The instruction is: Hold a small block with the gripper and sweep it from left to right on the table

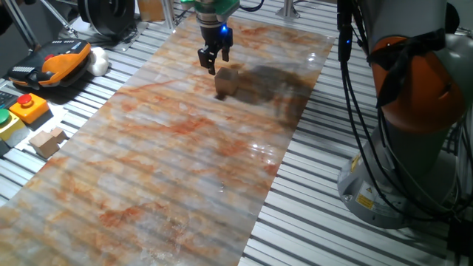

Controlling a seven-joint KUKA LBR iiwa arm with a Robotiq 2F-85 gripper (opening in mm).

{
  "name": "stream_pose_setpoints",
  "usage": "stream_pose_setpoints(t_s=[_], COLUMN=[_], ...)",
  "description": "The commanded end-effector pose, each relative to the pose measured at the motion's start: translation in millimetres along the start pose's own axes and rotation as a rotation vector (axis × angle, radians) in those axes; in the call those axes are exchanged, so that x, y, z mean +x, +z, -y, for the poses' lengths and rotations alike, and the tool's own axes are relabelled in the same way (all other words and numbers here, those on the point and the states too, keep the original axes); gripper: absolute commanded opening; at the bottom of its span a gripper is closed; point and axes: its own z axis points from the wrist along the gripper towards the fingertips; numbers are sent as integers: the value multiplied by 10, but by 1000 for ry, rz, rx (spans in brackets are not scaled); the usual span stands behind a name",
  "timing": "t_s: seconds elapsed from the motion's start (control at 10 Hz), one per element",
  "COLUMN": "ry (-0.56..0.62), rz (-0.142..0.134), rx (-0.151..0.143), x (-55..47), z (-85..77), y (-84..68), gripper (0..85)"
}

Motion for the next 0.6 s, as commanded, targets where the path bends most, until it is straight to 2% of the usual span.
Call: stream_pose_setpoints(t_s=[0.0, 0.1, 0.2, 0.5], ry=[-2, -17, -23, -20], rz=[-4, 0, -2, -9], rx=[0, 14, 15, 8], x=[0, 0, 0, 0], z=[-1, -1, -1, -1], y=[0, 0, 0, 0], gripper=[680, 680, 680, 680])
